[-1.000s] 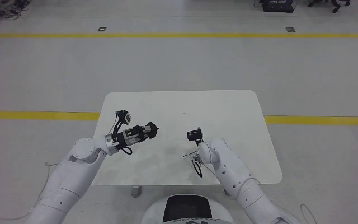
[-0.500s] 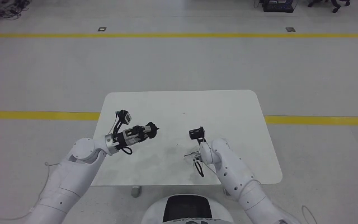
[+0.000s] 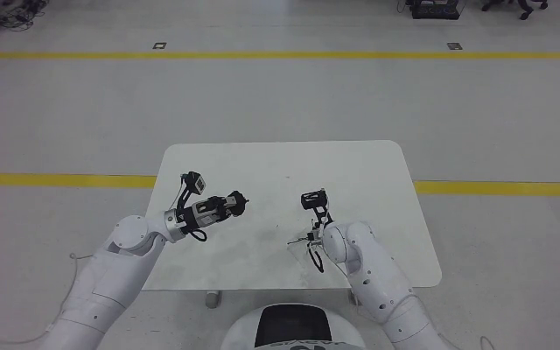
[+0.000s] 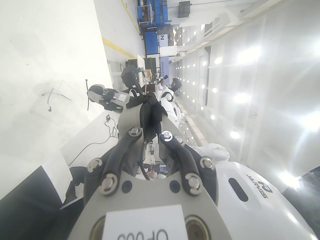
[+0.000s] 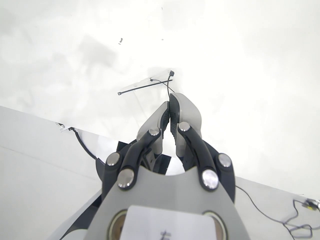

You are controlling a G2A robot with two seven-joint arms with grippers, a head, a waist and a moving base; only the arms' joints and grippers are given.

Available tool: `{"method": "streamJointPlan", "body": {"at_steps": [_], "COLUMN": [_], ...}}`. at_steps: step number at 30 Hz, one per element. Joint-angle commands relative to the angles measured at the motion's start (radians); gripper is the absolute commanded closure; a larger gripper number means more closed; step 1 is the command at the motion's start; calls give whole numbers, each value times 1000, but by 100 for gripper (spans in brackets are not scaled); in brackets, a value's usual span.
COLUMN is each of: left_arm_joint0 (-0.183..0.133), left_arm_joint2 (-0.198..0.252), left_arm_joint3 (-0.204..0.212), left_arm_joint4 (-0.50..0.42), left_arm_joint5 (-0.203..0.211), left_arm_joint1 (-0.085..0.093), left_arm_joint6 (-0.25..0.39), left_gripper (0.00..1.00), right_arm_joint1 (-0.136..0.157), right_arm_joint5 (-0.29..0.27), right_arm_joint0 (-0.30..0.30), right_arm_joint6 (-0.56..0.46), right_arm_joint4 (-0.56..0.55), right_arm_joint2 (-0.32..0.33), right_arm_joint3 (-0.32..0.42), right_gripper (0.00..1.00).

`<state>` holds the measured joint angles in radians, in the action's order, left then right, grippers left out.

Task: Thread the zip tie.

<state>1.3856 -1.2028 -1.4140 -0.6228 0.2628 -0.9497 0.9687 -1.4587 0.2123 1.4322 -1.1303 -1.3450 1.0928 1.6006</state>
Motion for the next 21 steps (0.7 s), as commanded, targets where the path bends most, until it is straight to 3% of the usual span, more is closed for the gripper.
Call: {"method": "streamJointPlan", "body": {"at_steps": [1, 10, 16, 21], "left_arm_joint0": [0, 0, 0, 0], "left_arm_joint2": [0, 0, 0, 0], "left_arm_joint3": [0, 0, 0, 0], "left_arm_joint4": [0, 0, 0, 0], "left_arm_joint5": [0, 0, 0, 0], "left_arm_joint1": [0, 0, 0, 0], "left_arm_joint6": [0, 0, 0, 0], "left_gripper": [100, 100, 100, 100], "right_arm_joint1": [0, 0, 10, 18], "right_arm_joint5": [0, 2, -45, -124], "right_arm_joint0": [1, 0, 91, 143], "right_arm_joint6": [0, 12, 282, 389], "right_arm_joint4": [0, -4, 62, 138], "right_arm_joint2": [0, 2, 51, 81], "right_arm_joint3": [1, 3, 142, 178], "right_gripper": [100, 100, 100, 100]}}
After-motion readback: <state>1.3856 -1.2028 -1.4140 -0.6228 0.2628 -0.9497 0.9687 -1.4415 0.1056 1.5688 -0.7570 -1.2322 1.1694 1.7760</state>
